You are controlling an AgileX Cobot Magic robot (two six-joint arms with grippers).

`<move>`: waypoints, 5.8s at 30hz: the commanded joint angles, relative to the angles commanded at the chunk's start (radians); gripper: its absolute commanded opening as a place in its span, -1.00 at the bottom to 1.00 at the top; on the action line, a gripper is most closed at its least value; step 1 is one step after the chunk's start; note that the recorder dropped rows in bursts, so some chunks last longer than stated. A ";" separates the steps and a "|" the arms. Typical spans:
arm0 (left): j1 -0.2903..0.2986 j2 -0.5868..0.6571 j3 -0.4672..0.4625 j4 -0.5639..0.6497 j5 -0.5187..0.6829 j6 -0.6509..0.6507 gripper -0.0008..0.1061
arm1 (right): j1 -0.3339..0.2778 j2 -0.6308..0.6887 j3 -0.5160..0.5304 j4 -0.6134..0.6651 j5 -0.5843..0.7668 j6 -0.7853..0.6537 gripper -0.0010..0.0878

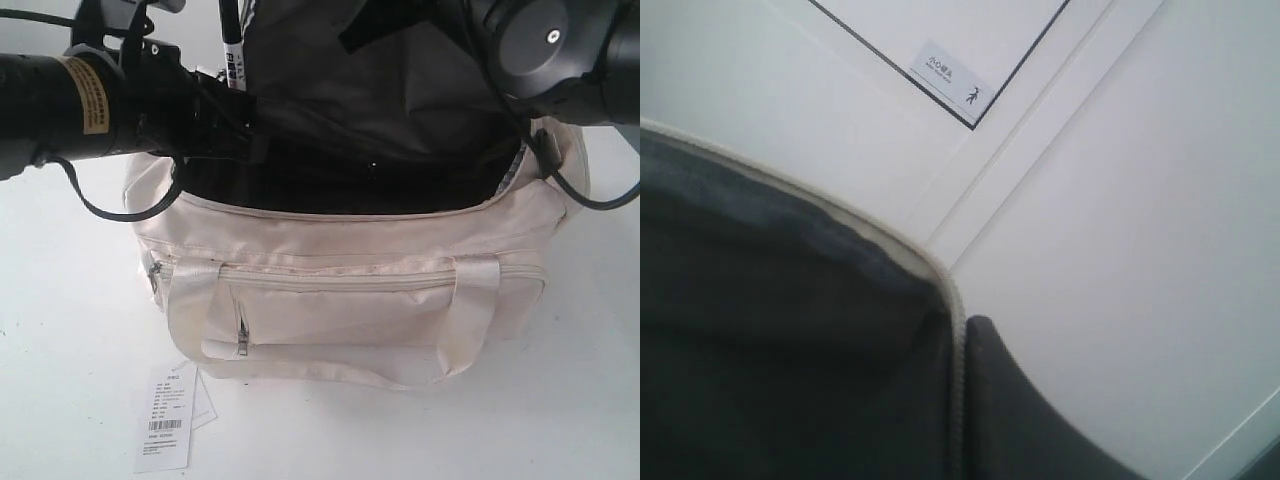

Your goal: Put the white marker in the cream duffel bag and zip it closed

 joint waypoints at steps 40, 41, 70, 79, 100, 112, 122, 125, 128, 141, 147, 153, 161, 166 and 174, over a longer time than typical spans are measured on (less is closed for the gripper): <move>0.036 0.159 0.000 -0.086 -0.164 -0.007 0.34 | 0.000 0.000 0.000 0.000 0.000 0.000 -0.98; 0.036 0.152 0.000 -0.086 -0.161 -0.007 0.35 | 0.000 0.000 0.000 0.000 0.000 0.000 -0.98; 0.035 -0.130 -0.002 -0.368 0.792 0.465 -0.99 | 0.000 0.000 0.000 0.000 0.000 0.000 -0.98; 0.312 -0.116 -0.100 -0.735 0.825 0.769 -0.99 | 0.000 0.000 0.000 0.000 0.000 0.000 -0.98; 0.593 0.129 -0.119 -1.622 0.497 1.307 0.11 | 0.000 0.000 0.000 0.000 0.000 0.000 -0.98; 0.593 0.315 -0.231 -1.852 0.581 1.529 0.14 | 0.000 0.000 0.000 0.000 0.000 0.000 -0.98; 0.593 0.358 -0.234 -1.848 0.579 1.541 0.14 | 0.000 0.000 0.000 0.000 0.000 0.000 -0.98; 0.593 0.372 -0.234 -1.866 0.575 1.568 0.14 | 0.000 0.000 0.000 0.000 0.002 0.000 -0.98; 0.593 0.395 -0.234 -1.874 0.563 1.585 0.14 | 0.000 0.000 0.000 0.000 0.002 0.000 -0.98; 0.593 0.422 -0.234 -1.986 0.622 1.671 0.13 | 0.000 0.000 0.000 0.000 0.002 0.000 -0.98; 0.593 0.422 -0.234 -1.986 0.622 1.685 -0.43 | 0.000 0.000 0.000 0.000 0.002 0.000 -0.98; 0.593 0.422 -0.234 -2.006 0.624 1.739 -0.99 | 0.000 0.000 0.000 0.000 0.002 0.000 -0.98; 0.593 0.422 -0.234 -2.031 0.638 1.757 -0.99 | 0.000 0.000 0.000 0.000 0.002 0.009 -0.98; 0.593 0.422 -0.234 -2.046 0.639 1.757 -0.99 | 0.000 -0.005 0.000 0.000 0.030 0.178 -0.98; 0.593 0.422 -0.234 -2.046 0.639 1.757 -0.99 | 0.002 -0.059 0.000 -0.005 0.377 0.366 -0.98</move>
